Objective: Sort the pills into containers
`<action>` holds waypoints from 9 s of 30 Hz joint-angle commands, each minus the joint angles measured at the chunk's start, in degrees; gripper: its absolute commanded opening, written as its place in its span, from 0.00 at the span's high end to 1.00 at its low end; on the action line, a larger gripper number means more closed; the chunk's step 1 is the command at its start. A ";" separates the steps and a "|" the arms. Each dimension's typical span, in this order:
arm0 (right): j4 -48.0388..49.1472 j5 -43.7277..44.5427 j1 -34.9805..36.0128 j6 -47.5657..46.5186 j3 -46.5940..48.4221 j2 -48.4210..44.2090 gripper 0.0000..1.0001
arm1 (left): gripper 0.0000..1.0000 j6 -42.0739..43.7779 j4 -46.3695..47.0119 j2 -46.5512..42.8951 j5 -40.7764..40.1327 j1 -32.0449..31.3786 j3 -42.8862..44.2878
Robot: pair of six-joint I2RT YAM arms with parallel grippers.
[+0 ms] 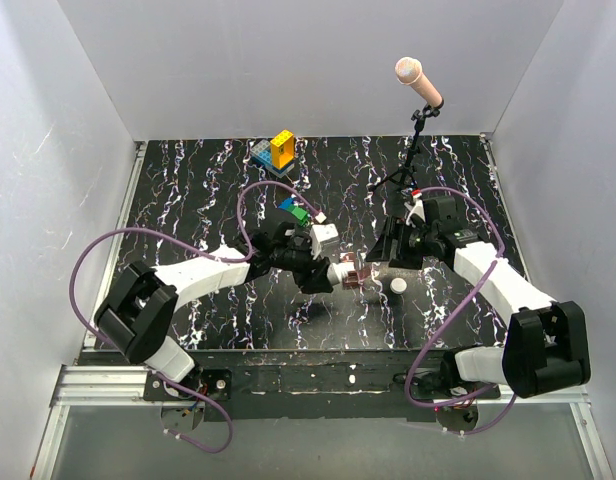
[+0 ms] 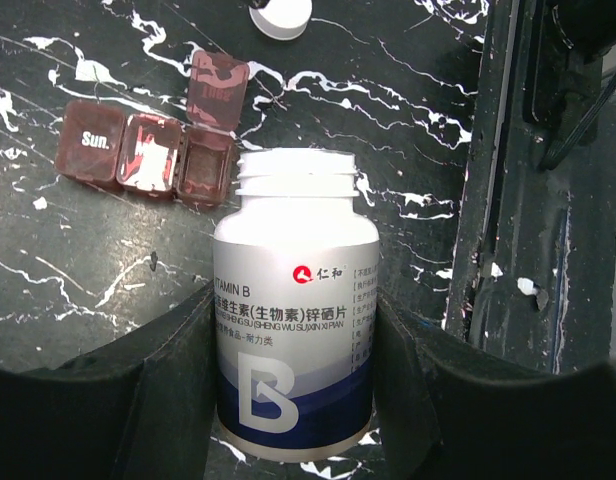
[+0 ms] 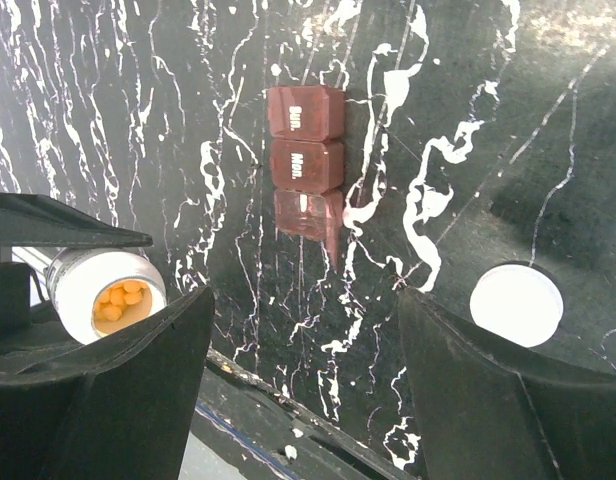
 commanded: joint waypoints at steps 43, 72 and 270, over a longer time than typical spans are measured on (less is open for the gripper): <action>2.70 -4.73 -5.53 -1.52 -4.88 2.69 0.20 | 1.00 9.16 -11.70 13.46 -4.05 -2.73 14.89; 3.41 -6.22 -5.53 -1.87 -4.79 4.09 0.20 | 1.00 13.46 -21.11 17.86 -6.15 -3.26 21.83; 7.01 -10.70 -7.38 -0.91 -6.73 6.20 0.19 | 1.00 28.41 -46.33 26.56 -34.37 -13.37 45.48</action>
